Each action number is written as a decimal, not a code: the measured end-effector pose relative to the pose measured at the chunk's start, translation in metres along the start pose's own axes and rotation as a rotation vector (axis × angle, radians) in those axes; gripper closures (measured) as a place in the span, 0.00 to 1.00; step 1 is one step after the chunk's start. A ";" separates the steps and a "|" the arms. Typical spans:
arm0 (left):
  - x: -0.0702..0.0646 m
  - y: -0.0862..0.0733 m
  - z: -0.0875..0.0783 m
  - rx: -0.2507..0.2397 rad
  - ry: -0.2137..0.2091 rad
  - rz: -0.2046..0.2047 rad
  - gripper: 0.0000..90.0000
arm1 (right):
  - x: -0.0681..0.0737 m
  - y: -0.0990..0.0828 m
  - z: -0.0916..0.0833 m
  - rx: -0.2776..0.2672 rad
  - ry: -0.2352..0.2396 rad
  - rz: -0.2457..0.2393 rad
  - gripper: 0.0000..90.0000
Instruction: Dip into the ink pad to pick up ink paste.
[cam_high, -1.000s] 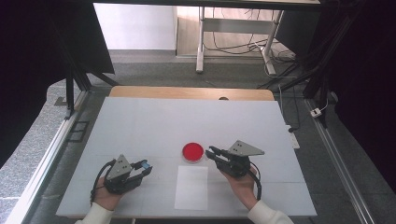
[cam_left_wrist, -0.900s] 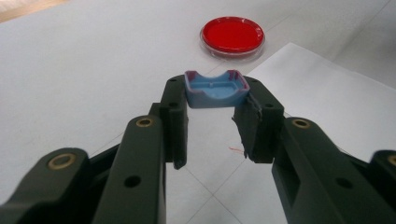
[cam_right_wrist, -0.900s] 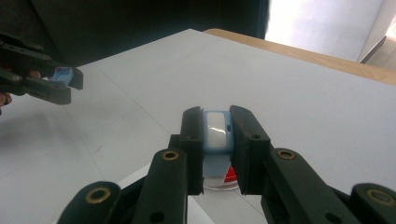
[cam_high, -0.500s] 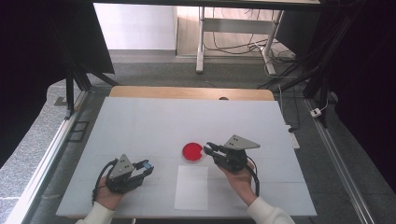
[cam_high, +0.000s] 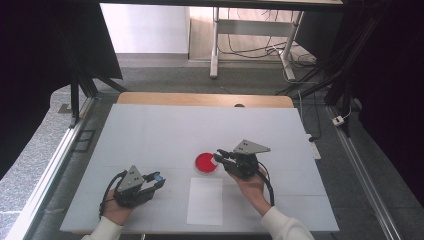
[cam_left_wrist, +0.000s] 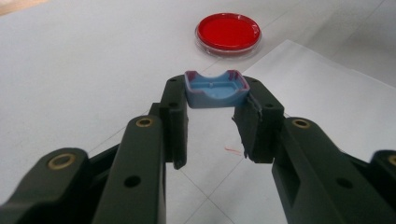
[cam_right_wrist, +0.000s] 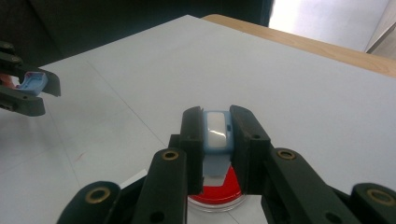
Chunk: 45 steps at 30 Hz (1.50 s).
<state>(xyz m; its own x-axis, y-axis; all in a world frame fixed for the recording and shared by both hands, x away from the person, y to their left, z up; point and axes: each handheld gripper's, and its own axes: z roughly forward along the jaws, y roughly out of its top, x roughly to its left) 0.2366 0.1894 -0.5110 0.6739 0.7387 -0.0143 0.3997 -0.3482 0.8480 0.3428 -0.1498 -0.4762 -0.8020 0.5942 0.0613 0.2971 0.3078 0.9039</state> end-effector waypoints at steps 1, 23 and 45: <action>0.000 0.000 0.000 0.000 0.001 0.000 0.72 | 0.000 0.000 0.002 0.000 0.000 0.001 0.83; 0.000 0.000 0.001 0.006 0.000 0.008 0.72 | -0.006 0.003 0.034 0.108 0.001 -0.063 0.83; 0.001 -0.001 0.001 0.012 -0.004 0.008 0.72 | -0.005 0.000 0.054 0.168 0.013 -0.091 0.83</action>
<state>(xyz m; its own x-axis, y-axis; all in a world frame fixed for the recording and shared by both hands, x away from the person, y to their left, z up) 0.2370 0.1898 -0.5127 0.6796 0.7335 -0.0100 0.4019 -0.3609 0.8415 0.3747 -0.1125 -0.4994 -0.8360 0.5486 -0.0108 0.3044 0.4801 0.8227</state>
